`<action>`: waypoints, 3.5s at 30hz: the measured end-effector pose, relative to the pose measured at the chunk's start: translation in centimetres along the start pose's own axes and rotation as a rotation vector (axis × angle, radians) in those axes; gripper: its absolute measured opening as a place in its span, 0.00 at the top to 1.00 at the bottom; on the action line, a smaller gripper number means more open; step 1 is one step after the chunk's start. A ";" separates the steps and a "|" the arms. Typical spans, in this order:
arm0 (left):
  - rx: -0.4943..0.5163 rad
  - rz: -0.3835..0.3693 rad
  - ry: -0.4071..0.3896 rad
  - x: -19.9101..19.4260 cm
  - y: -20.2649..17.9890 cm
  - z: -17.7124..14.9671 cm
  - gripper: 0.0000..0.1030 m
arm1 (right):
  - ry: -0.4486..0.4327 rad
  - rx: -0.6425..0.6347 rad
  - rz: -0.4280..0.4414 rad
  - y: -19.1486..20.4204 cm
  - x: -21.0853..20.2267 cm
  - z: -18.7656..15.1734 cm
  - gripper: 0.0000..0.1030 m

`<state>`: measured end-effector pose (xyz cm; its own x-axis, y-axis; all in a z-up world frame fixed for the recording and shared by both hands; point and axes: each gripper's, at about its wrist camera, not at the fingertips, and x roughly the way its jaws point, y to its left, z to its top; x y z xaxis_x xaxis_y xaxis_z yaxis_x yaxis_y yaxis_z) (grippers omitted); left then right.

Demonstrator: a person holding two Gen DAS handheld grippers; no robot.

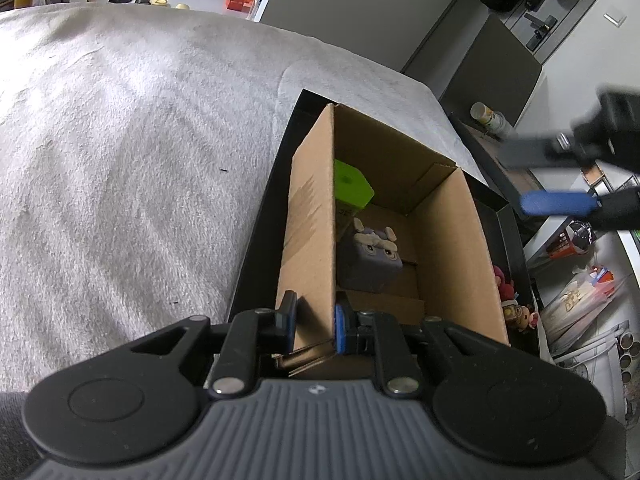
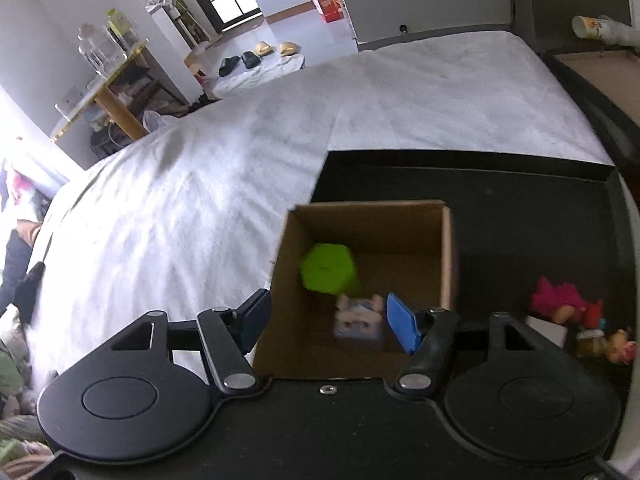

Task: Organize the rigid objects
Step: 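Open the right tool to drop the green block into the box, then move the right tool to the pink-faced doll figure and grasp it, then carry the doll figure over the box with the right tool and release it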

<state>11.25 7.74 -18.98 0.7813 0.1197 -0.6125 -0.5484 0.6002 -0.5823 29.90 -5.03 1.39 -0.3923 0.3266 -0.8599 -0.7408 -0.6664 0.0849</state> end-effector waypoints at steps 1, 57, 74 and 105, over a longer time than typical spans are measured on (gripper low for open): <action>0.000 0.001 0.000 0.0 0.0 0.0 0.83 | 0.000 0.002 -0.009 -0.6 -0.4 -0.3 0.38; -0.029 0.028 -0.043 0.0 0.0 0.0 0.83 | 0.077 0.116 -0.325 -22.6 2.0 -5.2 0.72; -0.040 0.028 -0.053 0.0 0.0 0.0 0.83 | 0.141 0.019 -0.294 -21.7 3.8 -7.0 0.66; -0.050 0.028 -0.086 -0.5 -0.1 -0.1 0.84 | 0.037 -0.200 -0.110 -13.9 -0.7 -6.4 0.71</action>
<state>10.89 7.53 -18.69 0.7871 0.2043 -0.5820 -0.5827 0.5556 -0.5930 43.97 -0.29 -2.37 -0.2925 0.3825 -0.8765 -0.6537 -0.7489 -0.1086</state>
